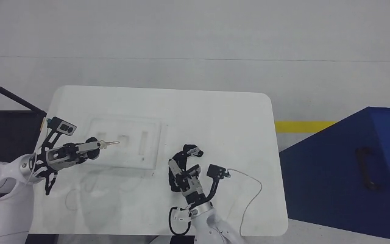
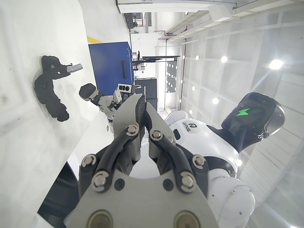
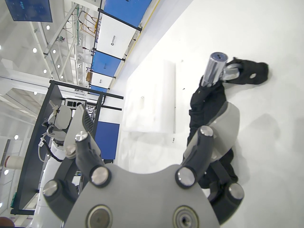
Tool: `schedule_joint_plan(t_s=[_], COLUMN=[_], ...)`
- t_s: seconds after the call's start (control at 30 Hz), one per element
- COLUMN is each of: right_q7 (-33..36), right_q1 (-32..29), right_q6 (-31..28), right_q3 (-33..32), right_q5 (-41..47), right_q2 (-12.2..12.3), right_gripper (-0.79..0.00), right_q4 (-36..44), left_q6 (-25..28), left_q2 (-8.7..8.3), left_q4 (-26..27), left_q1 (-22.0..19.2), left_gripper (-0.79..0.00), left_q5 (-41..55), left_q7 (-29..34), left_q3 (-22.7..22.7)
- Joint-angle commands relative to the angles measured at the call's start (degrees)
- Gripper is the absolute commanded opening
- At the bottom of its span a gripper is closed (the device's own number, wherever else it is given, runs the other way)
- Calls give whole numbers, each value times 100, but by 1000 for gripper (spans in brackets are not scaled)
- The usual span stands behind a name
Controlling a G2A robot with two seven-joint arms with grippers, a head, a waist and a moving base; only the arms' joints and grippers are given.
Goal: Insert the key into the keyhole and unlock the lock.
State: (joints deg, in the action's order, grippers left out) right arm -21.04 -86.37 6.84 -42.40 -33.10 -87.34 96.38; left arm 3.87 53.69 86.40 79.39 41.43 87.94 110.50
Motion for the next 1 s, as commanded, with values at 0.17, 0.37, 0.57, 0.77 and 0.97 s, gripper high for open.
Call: schedule_joint_plan(t_s=[0.17,0.37,0.57,0.77,0.97], right_q7=[-1175,-1713,-1801,-1851,-1831], right_q1=[810,1127,1215,1290,1357], right_q6=[510,1109,1157,1456,1809], right_q3=[1009,1319,1138,981,866], right_q5=[123,286,554,741,838], right_q2=[-200,-444,-608,-774,-927], right_gripper=[0,0,-6,-132,-132], right_q4=[-1007,-1569,-1855,-2038,-2250], left_q6=[0,0,0,0,0], left_q2=[0,0,0,0,0], left_q4=[0,0,0,0,0], left_q1=[0,0,0,0,0], left_gripper=[-785,-785,-785,-785,-785], left_q5=[0,0,0,0,0], left_q7=[0,0,0,0,0], left_q3=[0,0,0,0,0])
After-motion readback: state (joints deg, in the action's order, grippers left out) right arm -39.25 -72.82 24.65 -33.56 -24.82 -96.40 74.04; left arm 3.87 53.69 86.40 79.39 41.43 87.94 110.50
